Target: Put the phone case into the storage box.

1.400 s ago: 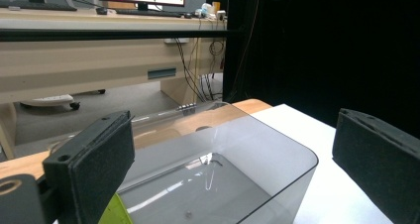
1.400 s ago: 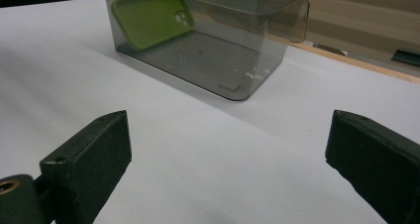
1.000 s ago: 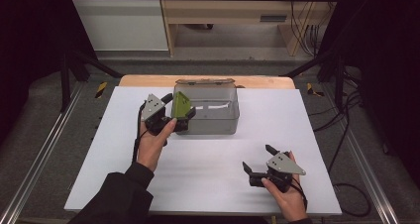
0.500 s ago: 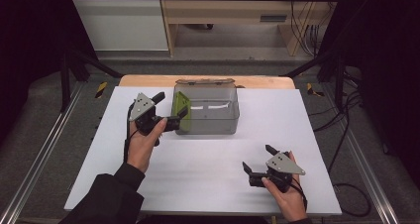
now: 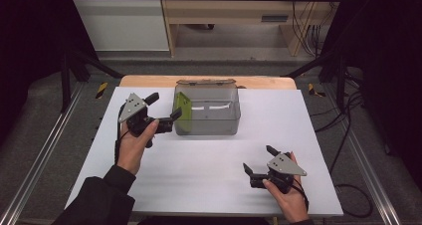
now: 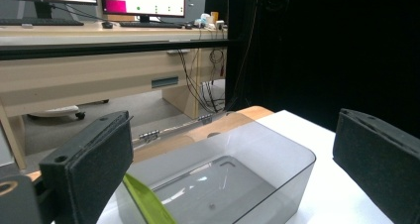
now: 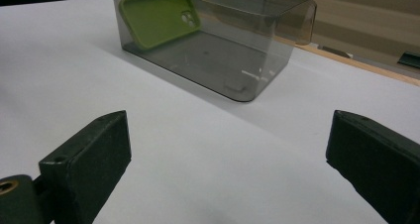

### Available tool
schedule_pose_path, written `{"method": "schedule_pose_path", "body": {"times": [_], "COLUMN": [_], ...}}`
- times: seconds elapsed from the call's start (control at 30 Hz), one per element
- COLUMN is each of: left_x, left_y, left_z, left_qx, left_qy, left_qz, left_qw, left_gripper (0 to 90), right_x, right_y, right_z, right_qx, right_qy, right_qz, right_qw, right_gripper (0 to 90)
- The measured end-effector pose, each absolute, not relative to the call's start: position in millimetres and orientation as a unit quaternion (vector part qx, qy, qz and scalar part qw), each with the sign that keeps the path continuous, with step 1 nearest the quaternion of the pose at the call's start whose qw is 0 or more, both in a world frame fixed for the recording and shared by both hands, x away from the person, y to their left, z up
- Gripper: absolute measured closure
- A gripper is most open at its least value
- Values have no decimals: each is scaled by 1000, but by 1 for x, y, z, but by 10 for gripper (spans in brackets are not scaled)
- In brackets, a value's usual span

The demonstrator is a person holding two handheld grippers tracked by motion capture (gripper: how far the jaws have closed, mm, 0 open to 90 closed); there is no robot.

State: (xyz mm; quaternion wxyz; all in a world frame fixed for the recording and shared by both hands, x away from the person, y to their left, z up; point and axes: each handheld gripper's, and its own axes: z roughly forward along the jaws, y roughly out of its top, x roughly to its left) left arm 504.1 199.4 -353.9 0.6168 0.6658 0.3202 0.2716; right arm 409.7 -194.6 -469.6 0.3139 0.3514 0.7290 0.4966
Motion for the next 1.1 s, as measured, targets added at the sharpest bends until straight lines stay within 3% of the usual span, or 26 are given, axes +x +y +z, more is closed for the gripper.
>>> {"method": "schedule_pose_path", "body": {"times": [1.1], "left_x": [478], "left_y": [264], "left_z": [-347], "left_qx": [659], "left_qy": [328], "left_qz": [309], "left_qw": [603], "left_gripper": [18], "right_x": [410], "right_y": [-194], "right_z": [-470], "right_qx": [353], "right_qy": [728], "right_qz": [496], "right_qw": [315], "right_gripper": [37]}}
